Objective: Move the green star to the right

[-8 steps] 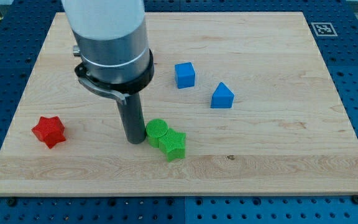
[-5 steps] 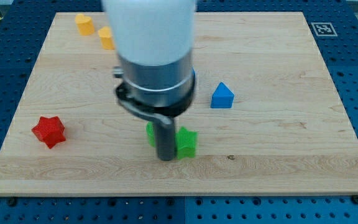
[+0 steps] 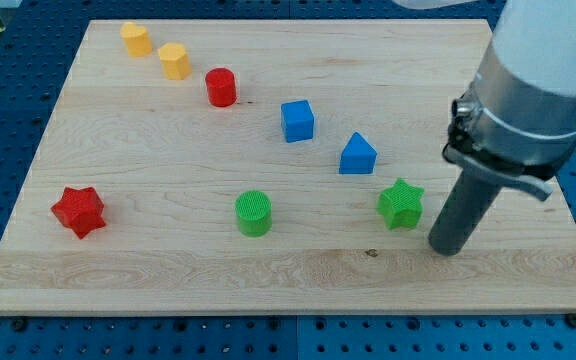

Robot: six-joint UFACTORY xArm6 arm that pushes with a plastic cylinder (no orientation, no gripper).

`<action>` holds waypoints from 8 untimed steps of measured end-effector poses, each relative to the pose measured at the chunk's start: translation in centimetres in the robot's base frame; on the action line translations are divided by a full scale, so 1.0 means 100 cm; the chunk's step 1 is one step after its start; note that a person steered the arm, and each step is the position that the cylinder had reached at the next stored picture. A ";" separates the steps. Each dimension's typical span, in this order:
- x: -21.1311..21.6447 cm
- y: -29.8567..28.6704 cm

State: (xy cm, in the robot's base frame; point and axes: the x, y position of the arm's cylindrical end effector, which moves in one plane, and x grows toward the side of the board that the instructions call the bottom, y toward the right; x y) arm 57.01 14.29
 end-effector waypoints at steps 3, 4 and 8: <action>-0.021 -0.081; -0.043 -0.063; -0.042 -0.037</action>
